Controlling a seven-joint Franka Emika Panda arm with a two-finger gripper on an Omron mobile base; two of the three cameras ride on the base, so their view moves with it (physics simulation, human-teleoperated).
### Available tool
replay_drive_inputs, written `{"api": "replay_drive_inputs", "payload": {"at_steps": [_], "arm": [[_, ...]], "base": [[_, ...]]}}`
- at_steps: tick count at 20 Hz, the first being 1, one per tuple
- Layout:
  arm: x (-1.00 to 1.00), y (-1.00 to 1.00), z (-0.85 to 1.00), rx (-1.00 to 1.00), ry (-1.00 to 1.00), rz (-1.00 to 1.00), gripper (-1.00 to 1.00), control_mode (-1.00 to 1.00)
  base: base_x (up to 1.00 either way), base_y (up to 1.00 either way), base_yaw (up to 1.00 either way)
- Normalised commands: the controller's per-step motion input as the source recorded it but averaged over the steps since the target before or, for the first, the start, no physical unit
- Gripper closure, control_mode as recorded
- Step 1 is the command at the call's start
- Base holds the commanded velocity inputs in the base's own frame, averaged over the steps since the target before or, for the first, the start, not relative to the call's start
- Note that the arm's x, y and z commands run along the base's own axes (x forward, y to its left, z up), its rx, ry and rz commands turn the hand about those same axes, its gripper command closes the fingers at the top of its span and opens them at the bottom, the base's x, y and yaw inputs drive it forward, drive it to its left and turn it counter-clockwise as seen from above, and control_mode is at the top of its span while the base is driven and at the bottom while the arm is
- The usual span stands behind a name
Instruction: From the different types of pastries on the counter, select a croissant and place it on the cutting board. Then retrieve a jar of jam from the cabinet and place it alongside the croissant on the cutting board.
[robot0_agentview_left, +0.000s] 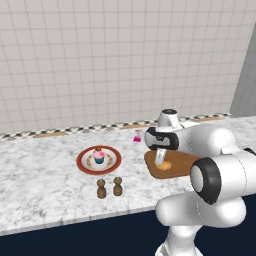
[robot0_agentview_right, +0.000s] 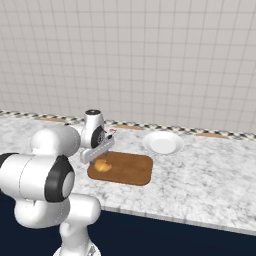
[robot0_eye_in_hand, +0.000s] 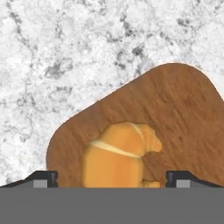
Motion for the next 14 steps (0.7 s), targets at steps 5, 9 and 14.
{"api": "replay_drive_inputs", "payload": {"at_steps": [5, 9, 14], "arm": [[0.00, 0.00, 0.31, 0.01, 0.01, 0.00, -1.00, -1.00], [0.00, 0.00, 0.00, 0.06, 0.05, 0.00, -1.00, -1.00], [0.00, 0.00, 0.00, 0.04, 0.04, 0.00, -1.00, -1.00]], "base": [[0.00, 0.00, 0.00], [0.00, 0.00, 0.00], [0.00, 0.00, 0.00]]}}
